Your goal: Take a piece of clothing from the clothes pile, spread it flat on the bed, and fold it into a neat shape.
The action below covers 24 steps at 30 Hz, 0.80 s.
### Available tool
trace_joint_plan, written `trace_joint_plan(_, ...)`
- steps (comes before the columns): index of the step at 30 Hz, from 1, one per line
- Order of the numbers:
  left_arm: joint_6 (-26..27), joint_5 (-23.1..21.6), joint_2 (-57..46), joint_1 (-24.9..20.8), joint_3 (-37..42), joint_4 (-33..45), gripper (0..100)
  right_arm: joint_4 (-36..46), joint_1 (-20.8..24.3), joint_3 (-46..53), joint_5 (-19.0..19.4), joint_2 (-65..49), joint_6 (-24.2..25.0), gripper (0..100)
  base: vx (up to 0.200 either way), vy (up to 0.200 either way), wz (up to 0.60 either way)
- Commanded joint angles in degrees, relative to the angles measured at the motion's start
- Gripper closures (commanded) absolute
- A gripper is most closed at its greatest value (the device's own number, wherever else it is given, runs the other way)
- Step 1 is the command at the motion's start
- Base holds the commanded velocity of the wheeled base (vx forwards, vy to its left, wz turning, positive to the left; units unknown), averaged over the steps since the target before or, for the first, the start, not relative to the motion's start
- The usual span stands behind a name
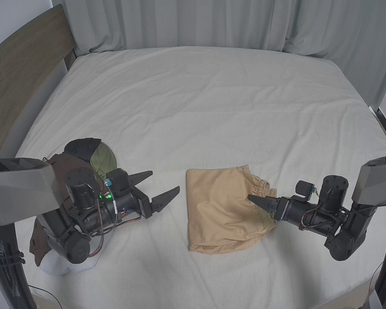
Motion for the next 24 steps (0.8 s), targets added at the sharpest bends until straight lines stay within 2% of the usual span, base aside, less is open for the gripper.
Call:
trace_joint_plan(1, 5.4, -4.2, -6.3, 5.6, 6.1, -0.1, 0, 0.0, 0.9, -0.1, -0.9, 3.2, 0.1, 0, 0.000, 0.000, 0.00)
trace_joint_plan(3, 6.4, -5.9, -7.2, 6.8, 6.5, -0.1, 0, -0.1, 1.5, -0.1, -1.0, 3.4, 0.1, 0, 0.000, 0.000, 0.00)
trace_joint_plan(7, 8.9, -6.1, -7.3, 7.5, 6.5, -0.1, 0, -0.2, 2.4, -0.5, -2.3, 5.6, 0.1, 0, 0.000, 0.000, 0.00)
trace_joint_plan(9, 9.9, -6.3, -6.7, 8.1, 7.2, -0.1, 0, -0.2, 2.4, -0.4, -4.3, 8.1, 0.1, 0, 0.000, 0.000, 0.00)
trace_joint_plan(24, 10.1, -6.6, -3.6, 8.4, 6.9, -0.2, 0, -0.1, 2.7, 1.4, -4.6, 13.6, -0.7, 0, 0.000, 0.000, 0.00)
